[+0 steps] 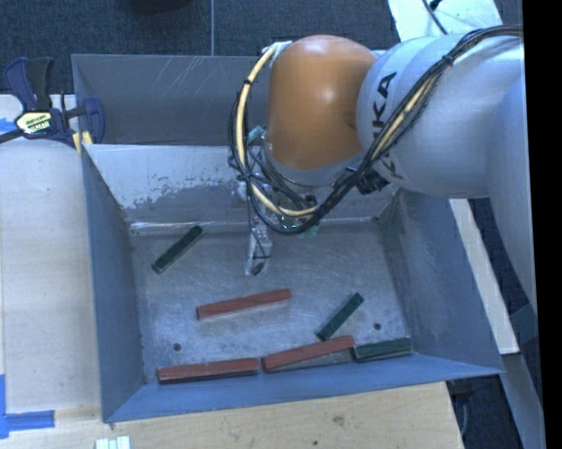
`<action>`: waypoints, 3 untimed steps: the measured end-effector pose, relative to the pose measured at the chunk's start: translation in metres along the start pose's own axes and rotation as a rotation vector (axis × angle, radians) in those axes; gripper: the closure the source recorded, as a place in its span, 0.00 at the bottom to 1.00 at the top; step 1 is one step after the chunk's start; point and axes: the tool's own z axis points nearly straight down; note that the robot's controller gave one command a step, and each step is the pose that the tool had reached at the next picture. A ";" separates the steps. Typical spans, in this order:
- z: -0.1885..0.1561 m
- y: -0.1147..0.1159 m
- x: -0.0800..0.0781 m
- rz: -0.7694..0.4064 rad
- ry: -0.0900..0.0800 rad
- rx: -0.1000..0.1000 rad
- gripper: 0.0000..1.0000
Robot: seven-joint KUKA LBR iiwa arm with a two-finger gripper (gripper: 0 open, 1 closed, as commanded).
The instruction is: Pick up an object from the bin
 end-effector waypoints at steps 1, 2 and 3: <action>-0.032 -0.076 -0.012 0.088 -0.013 0.001 0.00; 0.121 -0.036 0.032 0.003 0.001 0.000 0.00; 0.114 -0.036 0.027 0.005 -0.015 -0.003 1.00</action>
Offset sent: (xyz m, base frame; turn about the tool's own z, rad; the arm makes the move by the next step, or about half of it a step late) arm 0.0100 -0.0697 0.0297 0.0796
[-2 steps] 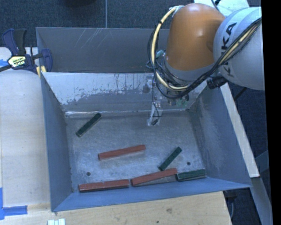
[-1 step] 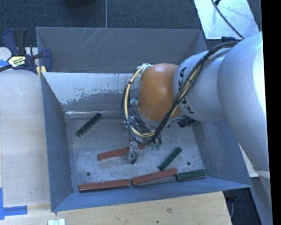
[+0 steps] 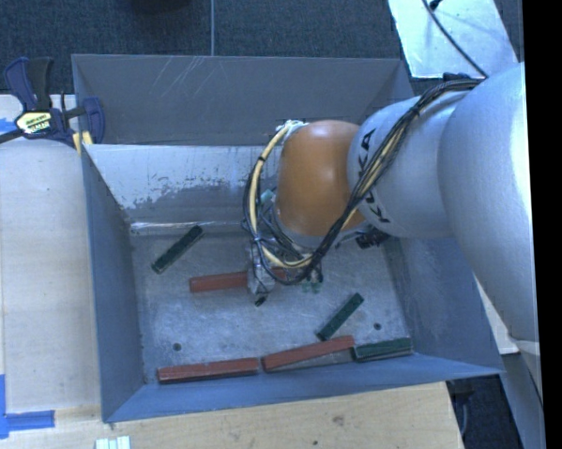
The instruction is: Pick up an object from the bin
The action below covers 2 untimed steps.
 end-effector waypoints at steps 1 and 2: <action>0.003 -0.001 0.002 0.000 0.007 0.002 0.00; 0.002 0.000 0.001 0.001 0.004 0.001 1.00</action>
Offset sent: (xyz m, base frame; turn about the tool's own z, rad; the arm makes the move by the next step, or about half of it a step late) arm 0.0000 0.0000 0.0000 0.0000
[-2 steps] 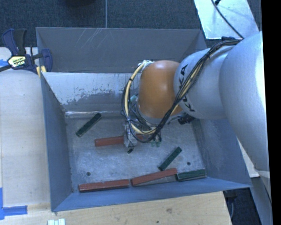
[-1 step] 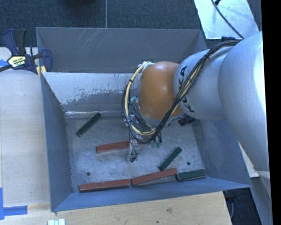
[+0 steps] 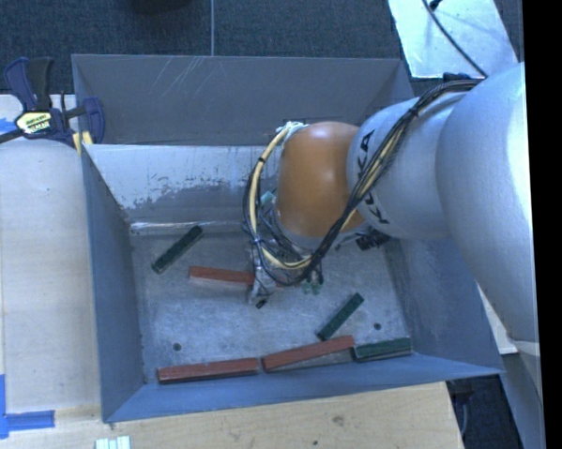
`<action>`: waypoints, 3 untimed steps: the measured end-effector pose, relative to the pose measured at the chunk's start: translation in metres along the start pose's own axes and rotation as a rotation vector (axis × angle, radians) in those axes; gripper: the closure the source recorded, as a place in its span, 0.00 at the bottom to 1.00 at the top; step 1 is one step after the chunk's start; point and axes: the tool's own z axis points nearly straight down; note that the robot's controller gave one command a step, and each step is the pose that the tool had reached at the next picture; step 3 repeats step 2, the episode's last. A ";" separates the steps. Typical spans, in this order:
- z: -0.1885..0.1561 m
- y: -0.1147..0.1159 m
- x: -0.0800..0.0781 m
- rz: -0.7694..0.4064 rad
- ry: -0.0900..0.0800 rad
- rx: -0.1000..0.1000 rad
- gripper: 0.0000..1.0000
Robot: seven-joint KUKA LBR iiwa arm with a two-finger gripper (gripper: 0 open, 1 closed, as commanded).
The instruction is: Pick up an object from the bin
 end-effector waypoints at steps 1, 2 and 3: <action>-0.126 -0.037 0.005 0.117 -0.005 0.002 1.00; -0.206 -0.004 -0.028 -0.407 -0.004 0.001 1.00; -0.206 -0.004 -0.028 -0.407 -0.004 0.001 1.00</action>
Offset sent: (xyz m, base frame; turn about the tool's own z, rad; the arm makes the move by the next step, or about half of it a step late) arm -0.0086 -0.0361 0.1210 0.1160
